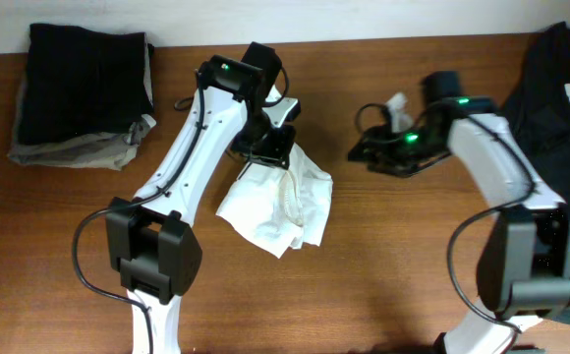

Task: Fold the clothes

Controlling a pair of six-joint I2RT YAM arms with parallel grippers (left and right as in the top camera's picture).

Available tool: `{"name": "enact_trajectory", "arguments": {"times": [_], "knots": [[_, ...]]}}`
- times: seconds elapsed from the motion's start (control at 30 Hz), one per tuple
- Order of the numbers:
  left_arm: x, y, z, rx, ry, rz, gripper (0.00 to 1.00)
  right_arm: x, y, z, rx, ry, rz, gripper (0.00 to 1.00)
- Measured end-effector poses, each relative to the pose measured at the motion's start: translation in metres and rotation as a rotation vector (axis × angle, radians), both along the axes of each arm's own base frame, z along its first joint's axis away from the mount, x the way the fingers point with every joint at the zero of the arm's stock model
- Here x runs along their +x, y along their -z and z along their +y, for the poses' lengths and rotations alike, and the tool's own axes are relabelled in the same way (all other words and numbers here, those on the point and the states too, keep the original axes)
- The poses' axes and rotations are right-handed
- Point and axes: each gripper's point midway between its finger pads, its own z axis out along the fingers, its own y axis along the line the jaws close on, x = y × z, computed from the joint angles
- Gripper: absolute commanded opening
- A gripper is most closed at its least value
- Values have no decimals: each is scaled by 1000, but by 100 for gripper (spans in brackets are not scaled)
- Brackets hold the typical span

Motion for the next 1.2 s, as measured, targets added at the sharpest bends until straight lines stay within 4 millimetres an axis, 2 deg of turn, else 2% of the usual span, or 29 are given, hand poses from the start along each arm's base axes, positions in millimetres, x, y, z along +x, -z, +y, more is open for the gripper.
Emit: {"name": "enact_trajectory", "arguments": {"times": [0.07,0.2,0.23,0.3,0.33,0.4,0.43,0.47,0.6,0.67,0.73,0.77,0.83,0.9,1.07,1.2], "knots": [[3,-1,-12,-17,12,-33,24,-3,-5,-20,22,24,5,65],[4,0,-22,-10,24,-60,22,-7,-9,-24,50,0,-11,67],[6,1,-16,17,0,-60,23,-7,-11,-22,54,-8,-19,68],[14,3,8,64,-77,-48,33,-6,-15,-17,47,-25,-36,68],[24,4,27,75,-146,-43,36,-2,-18,-10,26,-43,-59,68],[52,4,89,92,-334,-39,47,6,-21,11,-30,-85,-121,68],[59,5,112,101,-398,-37,62,8,-21,24,-55,-103,-140,67],[70,5,157,110,-526,-29,66,9,-20,44,-91,-136,-166,65],[73,6,267,141,-798,-11,68,5,-13,108,-197,-213,-256,61],[70,6,293,152,-862,-6,68,-1,-4,132,-246,-241,-274,61],[66,10,311,160,-903,1,71,-3,9,150,-315,-260,-307,61],[64,15,317,165,-920,7,75,-6,16,156,-369,-268,-322,60],[59,28,326,177,-941,27,75,-8,24,163,-446,-274,-351,59],[54,43,327,185,-943,49,76,-3,25,160,-491,-254,-378,56],[41,73,322,200,-934,104,75,20,28,153,-524,-200,-429,56],[38,79,321,202,-932,118,76,24,43,153,-540,-201,-417,56]]}}
